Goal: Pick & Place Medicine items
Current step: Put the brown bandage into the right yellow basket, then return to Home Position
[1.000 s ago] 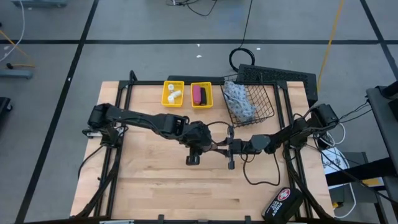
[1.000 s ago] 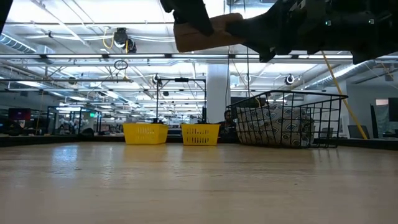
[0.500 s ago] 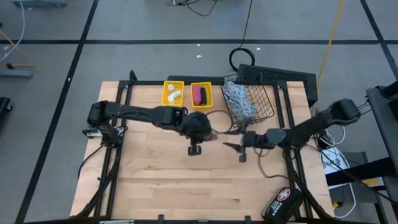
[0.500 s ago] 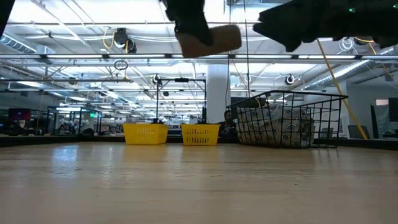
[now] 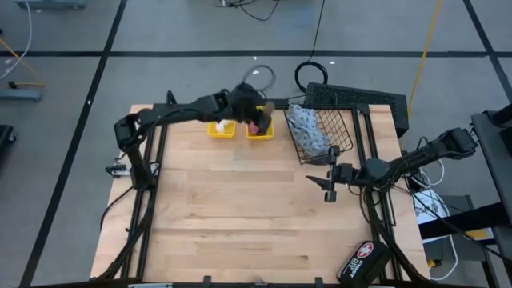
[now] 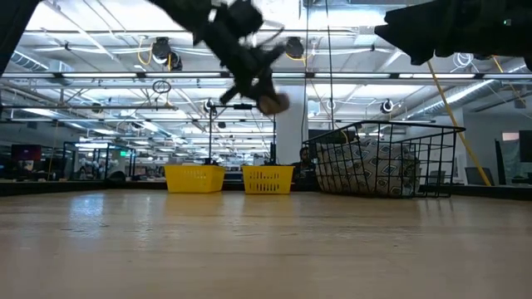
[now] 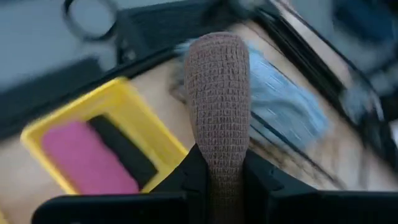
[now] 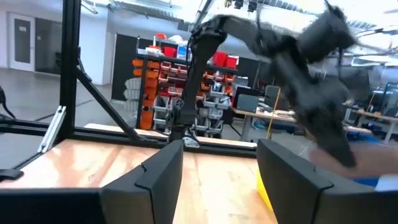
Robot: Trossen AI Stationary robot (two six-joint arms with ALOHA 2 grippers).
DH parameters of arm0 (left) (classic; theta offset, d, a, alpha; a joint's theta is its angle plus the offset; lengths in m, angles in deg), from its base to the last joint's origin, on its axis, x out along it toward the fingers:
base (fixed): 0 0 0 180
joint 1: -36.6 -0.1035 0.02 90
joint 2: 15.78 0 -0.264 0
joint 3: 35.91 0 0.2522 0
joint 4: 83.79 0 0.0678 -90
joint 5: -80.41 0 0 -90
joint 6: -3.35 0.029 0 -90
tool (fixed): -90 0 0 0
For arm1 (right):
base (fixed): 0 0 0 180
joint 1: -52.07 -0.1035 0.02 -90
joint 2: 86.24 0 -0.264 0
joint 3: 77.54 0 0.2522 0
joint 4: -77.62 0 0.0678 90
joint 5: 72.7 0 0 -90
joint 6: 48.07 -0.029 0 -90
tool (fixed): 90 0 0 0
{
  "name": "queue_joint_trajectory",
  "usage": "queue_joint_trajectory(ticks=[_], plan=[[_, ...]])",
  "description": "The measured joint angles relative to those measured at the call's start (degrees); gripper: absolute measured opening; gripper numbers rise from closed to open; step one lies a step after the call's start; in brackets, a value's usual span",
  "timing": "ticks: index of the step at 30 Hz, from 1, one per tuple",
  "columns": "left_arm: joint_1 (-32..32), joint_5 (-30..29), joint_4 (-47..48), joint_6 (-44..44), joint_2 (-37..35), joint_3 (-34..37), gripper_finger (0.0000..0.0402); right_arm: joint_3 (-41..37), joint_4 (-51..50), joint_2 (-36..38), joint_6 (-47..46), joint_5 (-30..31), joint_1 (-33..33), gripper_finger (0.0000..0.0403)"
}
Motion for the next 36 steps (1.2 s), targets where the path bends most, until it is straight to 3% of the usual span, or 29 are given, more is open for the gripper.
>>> queue_joint_trajectory(ticks=[3, 5, 11, 18, 21, 30, 36], plan=[[-4.59, 1.65, -0.25, -14.13, 1.73, 3.98, 0.0053, -0.11, -0.14, 0.55, 1.29, 0.01, 0.02, 0.0192], [-7.02, 4.18, -0.93, -18.34, 3.54, 5.45, 0.0053, -0.13, -0.40, 0.60, 1.69, -0.02, 0.04, 0.0192], [-7.94, 10.76, -11.18, -22.31, 9.33, 6.27, 0.0060, -0.15, -1.35, 0.59, 1.81, -0.07, 0.02, 0.0189], [-7.93, 8.98, -15.09, -24.17, 12.24, 6.33, 0.0063, -0.15, -2.31, 0.59, -1.03, -0.31, -0.09, 0.0190], [-7.56, 6.43, -15.73, -22.05, 12.20, 6.33, 0.0098, -0.15, -3.70, 0.59, -1.16, -0.33, -0.09, 0.0191], [-7.18, 6.98, -16.06, -21.03, 11.89, 6.33, 0.0259, -0.15, -4.39, 0.59, -1.16, -0.33, -0.09, 0.0185], [-8.08, 10.06, -17.97, -20.87, 11.89, 6.22, 0.0320, -0.15, -4.42, 0.59, -1.18, -0.35, -0.09, 0.0185]])
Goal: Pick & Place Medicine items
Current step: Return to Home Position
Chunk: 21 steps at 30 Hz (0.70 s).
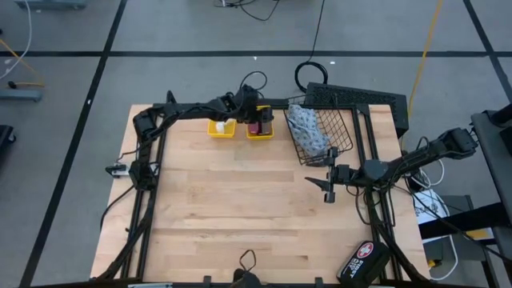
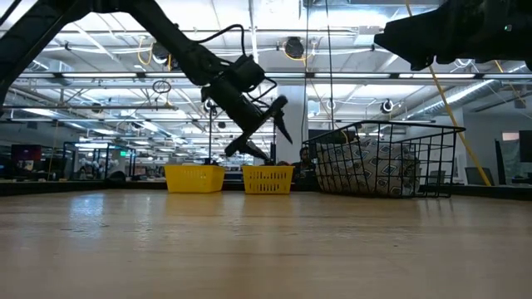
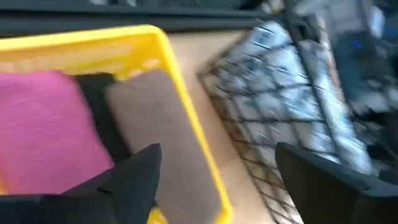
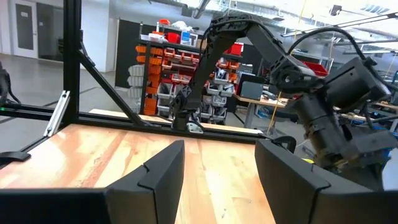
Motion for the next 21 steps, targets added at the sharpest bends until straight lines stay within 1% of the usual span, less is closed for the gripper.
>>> queue_joint_trajectory(ticks=[1, 2, 6, 8, 10, 12, 13, 15, 18, 19, 21], plan=[[-0.67, 2.77, -0.03, 0.44, -0.06, -0.39, 0.0327, 0.01, -0.08, 0.00, -0.01, 0.00, 0.00, 0.0185], [-1.54, 7.00, 0.06, 0.96, -0.40, -0.75, 0.0332, 0.02, -0.29, 0.00, -0.01, 0.00, 0.00, 0.0185], [-5.76, 30.49, -0.64, 1.84, -3.06, -2.73, 0.0347, 0.02, -0.56, 0.00, -0.10, 0.00, 0.00, 0.0187], [-6.44, 35.71, 0.10, 5.82, -6.26, -2.74, 0.0350, 0.04, -0.97, 0.16, -1.83, 0.04, 0.00, 0.0186], [-6.30, 37.48, 4.89, 12.36, -10.59, -2.77, 0.0351, 0.05, -1.84, 0.97, -5.04, 0.02, 0.00, 0.0184], [-5.58, 36.14, 10.75, 19.91, -16.08, -2.75, 0.0351, 0.09, -4.32, 2.54, -7.85, 0.04, 0.00, 0.0182], [-4.90, 33.92, 14.01, 24.17, -19.21, -2.75, 0.0351, 0.09, -5.89, 3.42, -8.99, 0.04, 0.00, 0.0181], [-3.18, 27.69, 21.34, 32.12, -25.94, -2.77, 0.0351, 0.09, -9.28, 5.54, -10.89, 0.29, 0.00, 0.0181], [0.26, 16.63, 32.28, 41.09, -35.63, -2.82, 0.0351, 0.09, -13.51, 9.22, -13.68, 1.52, -0.01, 0.0180], [1.45, 13.65, 36.09, 43.41, -38.61, -2.81, 0.0351, 0.09, -14.92, 10.61, -14.43, 1.85, -0.02, 0.0180], [4.08, 7.20, 40.77, 44.48, -44.27, -1.89, 0.0352, 0.09, -16.81, 13.55, -15.24, 2.00, -0.02, 0.0180]])
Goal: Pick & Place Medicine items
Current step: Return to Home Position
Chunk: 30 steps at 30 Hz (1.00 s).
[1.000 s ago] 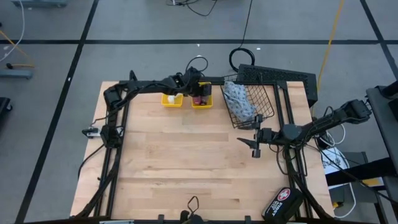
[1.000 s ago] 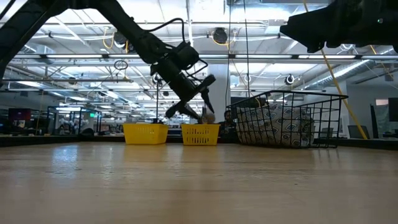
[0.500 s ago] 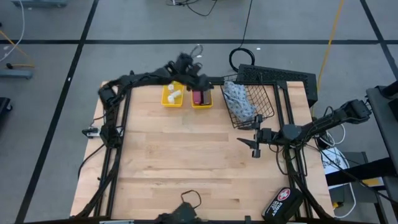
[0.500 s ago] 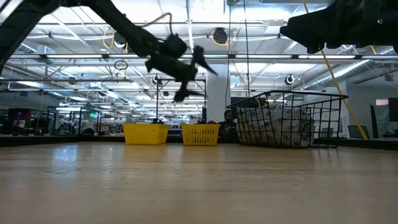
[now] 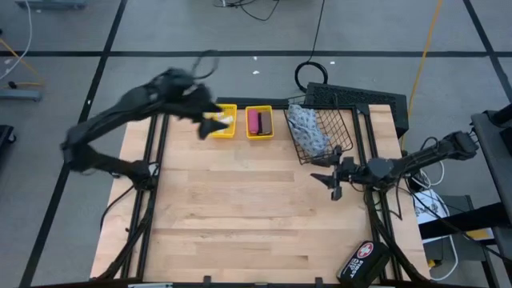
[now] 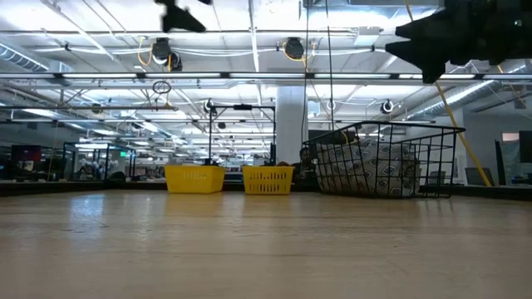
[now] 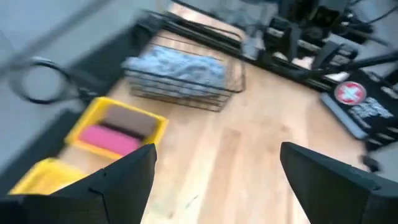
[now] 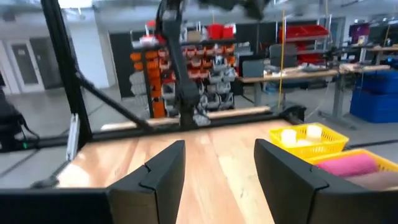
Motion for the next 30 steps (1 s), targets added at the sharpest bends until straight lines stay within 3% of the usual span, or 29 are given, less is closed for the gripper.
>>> queue_joint_trajectory(ticks=[4, 8, 13, 16, 25, 30], plan=[[5.48, -8.93, -4.40, -0.84, -10.83, 7.04, 0.0351, 0.06, -0.78, 5.68, 0.52, 3.83, 0.07, 0.0180], [9.00, -7.87, -13.81, 3.82, -22.78, 20.76, 0.0351, 3.58, -5.33, 9.63, 4.05, 5.86, 0.13, 0.0178], [9.62, -8.62, -27.67, 2.77, -34.58, 38.41, 0.0351, 14.99, -24.77, 9.75, 5.11, 5.82, 0.13, 0.0178], [9.58, -10.25, -32.45, 3.37, -39.05, 46.56, 0.0351, 19.29, -30.94, 8.74, 6.25, 5.81, 0.15, 0.0178], [9.48, -11.88, -47.01, 3.67, -49.89, 66.15, 0.0351, 17.73, -30.54, 8.66, 8.91, 5.59, 0.15, 0.0170], [7.02, -11.88, -49.21, 3.87, -56.84, 71.95, 0.0351, 17.46, -30.45, 8.99, 9.18, 5.56, 0.49, 0.0169]])
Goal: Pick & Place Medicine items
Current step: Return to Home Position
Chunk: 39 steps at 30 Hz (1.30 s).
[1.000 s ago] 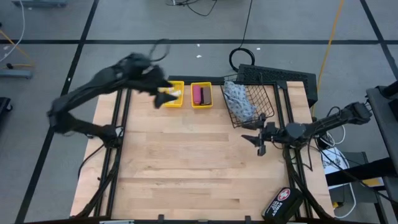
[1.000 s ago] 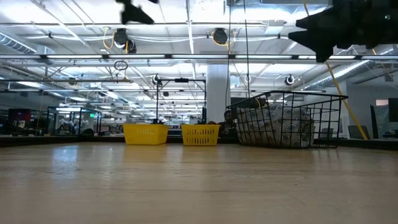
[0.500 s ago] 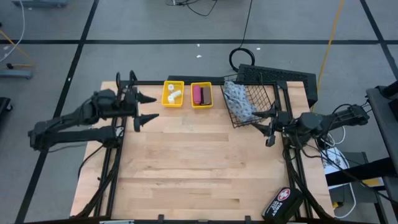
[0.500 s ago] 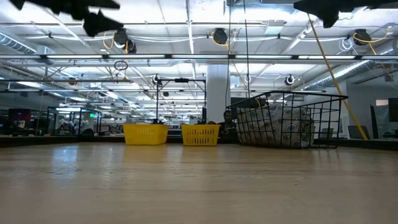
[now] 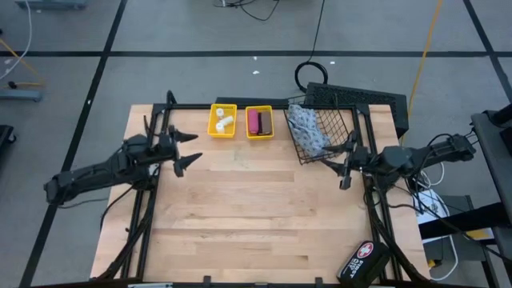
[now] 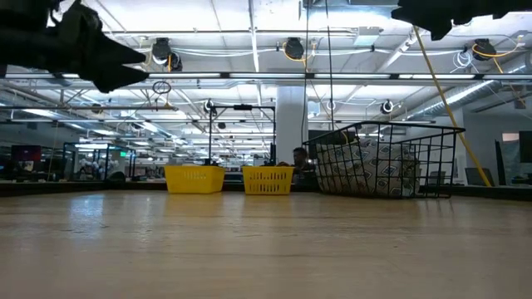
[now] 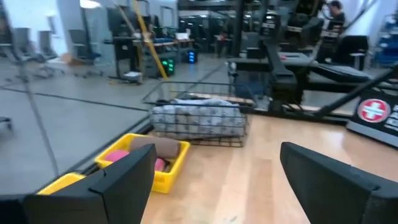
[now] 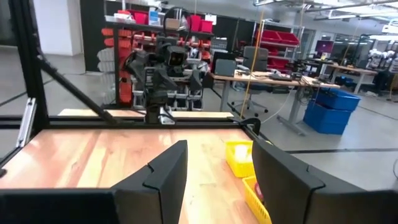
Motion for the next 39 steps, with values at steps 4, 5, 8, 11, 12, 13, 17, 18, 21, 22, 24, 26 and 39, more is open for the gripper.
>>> queue_joint_trajectory(ticks=[4, 5, 8, 11, 12, 13, 17, 18, 21, 22, 24, 26, 39], plan=[[-3.58, 0.23, 4.66, -0.39, -7.54, 0.24, 0.0351, 0.00, -0.79, 1.44, -1.18, 0.00, 1.21, 0.0169], [-4.35, 0.63, 5.47, -0.47, -9.41, 0.24, 0.0351, 0.00, -1.49, 1.97, -1.37, 0.00, 1.44, 0.0169], [-5.88, 2.36, 6.97, -1.49, -13.87, 0.27, 0.0351, 0.00, -3.52, 3.53, -1.80, 0.00, 1.88, 0.0169], [-6.14, 5.24, 3.83, -4.79, -13.64, 2.20, 0.0351, 0.00, -3.72, 4.22, -2.01, -0.02, 2.45, 0.0169], [-5.86, 6.38, 1.70, -5.95, -13.30, 3.55, 0.0351, 0.00, -3.72, 4.22, -1.99, -0.02, 2.59, 0.0169], [-5.48, 7.85, -1.97, -7.08, -12.52, 5.11, 0.0351, 0.00, -3.78, 4.20, -1.77, -0.02, 2.77, 0.0169], [-2.69, 9.90, -8.12, -10.28, -9.63, 9.72, 0.0351, 0.00, -3.68, 4.04, -1.43, -0.04, 3.65, 0.0169], [-1.59, 9.43, -9.21, -10.34, -8.46, 9.53, 0.0351, 0.00, -3.68, 4.00, -1.44, -0.04, 3.89, 0.0169], [2.14, 7.48, -11.20, -9.46, -6.28, 9.55, 0.0351, 0.00, -3.67, 3.84, -1.49, -0.16, 4.37, 0.0169], [3.47, 7.13, -11.39, -8.77, -5.68, 9.61, 0.0351, 0.00, -3.64, 3.62, -1.93, -0.17, 4.45, 0.0169], [6.04, 5.77, -12.36, -7.11, -4.67, 9.53, 0.0351, -0.46, -3.12, 3.18, -3.59, -0.54, 4.47, 0.0169], [8.17, 3.78, -11.59, -5.23, -4.46, 9.55, 0.0351, -2.04, -2.30, 2.68, -4.35, -4.09, 4.47, 0.0169], [10.93, -8.00, -9.87, -3.85, -4.46, 9.55, 0.0351, -15.03, 7.35, 7.46, -5.79, -15.19, 4.51, 0.0169]])
